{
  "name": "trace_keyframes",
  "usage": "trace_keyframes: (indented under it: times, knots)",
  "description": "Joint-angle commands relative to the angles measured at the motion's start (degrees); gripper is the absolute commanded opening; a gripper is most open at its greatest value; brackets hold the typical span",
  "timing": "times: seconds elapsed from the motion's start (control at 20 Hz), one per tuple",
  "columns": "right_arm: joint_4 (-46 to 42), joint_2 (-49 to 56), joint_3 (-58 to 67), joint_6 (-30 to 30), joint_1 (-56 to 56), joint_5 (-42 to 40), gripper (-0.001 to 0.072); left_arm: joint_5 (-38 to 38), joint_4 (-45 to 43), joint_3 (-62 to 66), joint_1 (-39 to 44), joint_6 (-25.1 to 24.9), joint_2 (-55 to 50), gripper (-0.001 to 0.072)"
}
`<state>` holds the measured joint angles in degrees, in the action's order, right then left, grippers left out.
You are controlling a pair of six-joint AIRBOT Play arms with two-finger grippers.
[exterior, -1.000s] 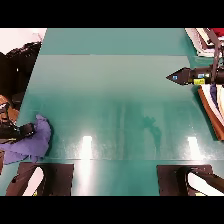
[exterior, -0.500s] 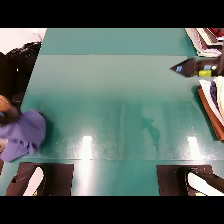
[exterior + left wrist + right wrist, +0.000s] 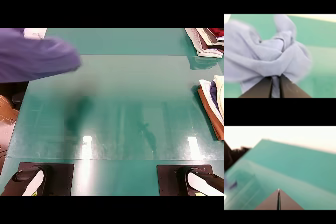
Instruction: Fold the shirts.
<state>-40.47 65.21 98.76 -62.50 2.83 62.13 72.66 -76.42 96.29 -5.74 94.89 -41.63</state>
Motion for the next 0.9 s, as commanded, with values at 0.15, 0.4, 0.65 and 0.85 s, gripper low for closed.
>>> trace_keyframes:
  times: [0.15,0.4,0.65,0.85]
  knots:
    - [-0.1,0.0,3.1,0.0,0.0,0.3,0.0016,3.3,0.5,4.0,12.3,3.3,-7.0,0.0023]
    - [0.0,0.0,3.1,0.0,0.0,0.9,0.0017,-1.6,0.4,-4.6,28.5,6.1,-15.5,0.0024]
    - [-0.1,0.0,3.1,0.0,0.0,1.8,0.0017,-7.8,0.4,-13.3,44.5,7.1,-24.7,0.0026]
    - [-0.1,0.0,3.1,0.0,0.0,2.1,0.0017,-8.0,-0.4,-13.8,46.9,2.8,-31.0,0.0059]
